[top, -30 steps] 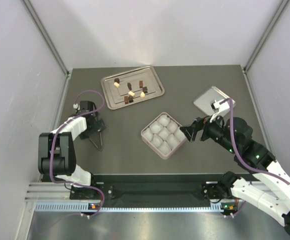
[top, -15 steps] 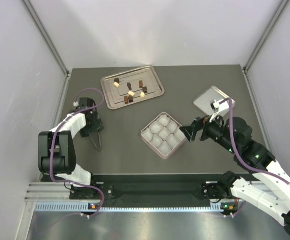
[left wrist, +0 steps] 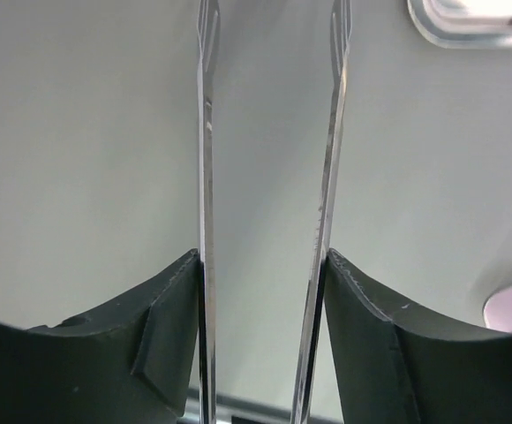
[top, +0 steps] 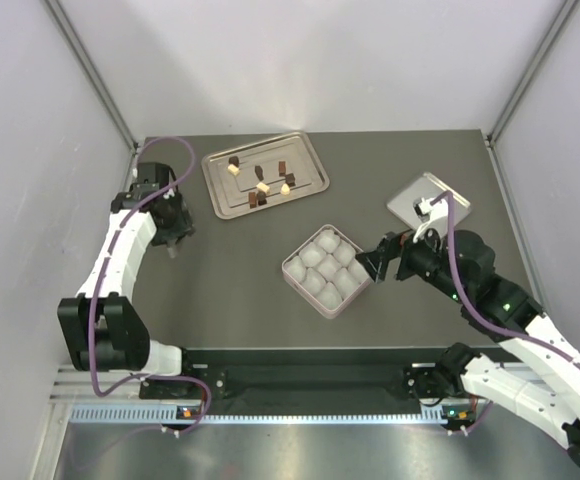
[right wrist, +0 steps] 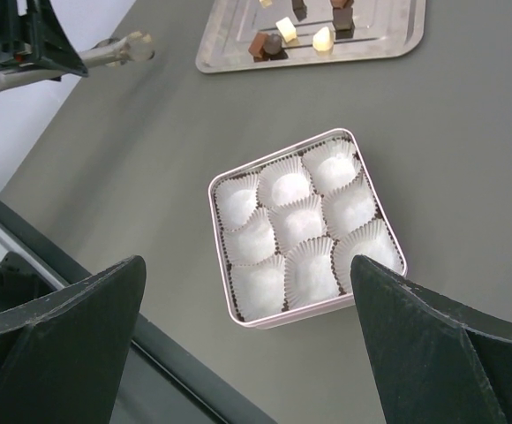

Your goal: Pack the chocolate

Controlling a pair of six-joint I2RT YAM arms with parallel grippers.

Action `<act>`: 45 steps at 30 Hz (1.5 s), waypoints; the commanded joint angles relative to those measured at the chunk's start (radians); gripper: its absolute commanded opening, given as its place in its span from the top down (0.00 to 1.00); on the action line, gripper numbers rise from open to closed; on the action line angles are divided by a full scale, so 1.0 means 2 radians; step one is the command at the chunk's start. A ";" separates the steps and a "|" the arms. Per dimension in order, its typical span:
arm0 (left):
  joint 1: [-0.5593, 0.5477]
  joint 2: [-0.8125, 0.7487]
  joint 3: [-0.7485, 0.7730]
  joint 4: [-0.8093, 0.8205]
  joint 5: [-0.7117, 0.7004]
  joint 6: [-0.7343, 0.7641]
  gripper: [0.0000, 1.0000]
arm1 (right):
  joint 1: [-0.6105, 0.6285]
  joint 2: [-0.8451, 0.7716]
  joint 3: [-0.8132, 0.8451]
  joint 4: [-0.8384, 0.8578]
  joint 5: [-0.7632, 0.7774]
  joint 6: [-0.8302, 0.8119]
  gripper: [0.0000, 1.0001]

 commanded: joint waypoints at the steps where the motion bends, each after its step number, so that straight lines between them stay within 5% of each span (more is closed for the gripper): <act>1: 0.002 -0.021 0.027 -0.041 0.017 0.022 0.41 | -0.005 0.006 0.025 0.009 -0.002 0.007 0.00; 9: -0.006 -0.040 0.073 -0.055 0.057 0.039 0.46 | -0.005 0.018 0.034 -0.001 0.030 0.002 0.00; 16: -0.065 -0.043 0.066 0.018 0.119 0.042 0.48 | -0.005 0.036 0.044 -0.007 0.057 -0.005 0.00; 25: -0.131 0.032 0.083 0.072 0.066 0.051 0.51 | -0.005 0.048 0.047 -0.007 0.078 -0.011 0.00; 45: -0.139 0.117 0.077 0.141 0.047 0.060 0.52 | -0.005 0.049 0.047 -0.003 0.114 -0.033 0.00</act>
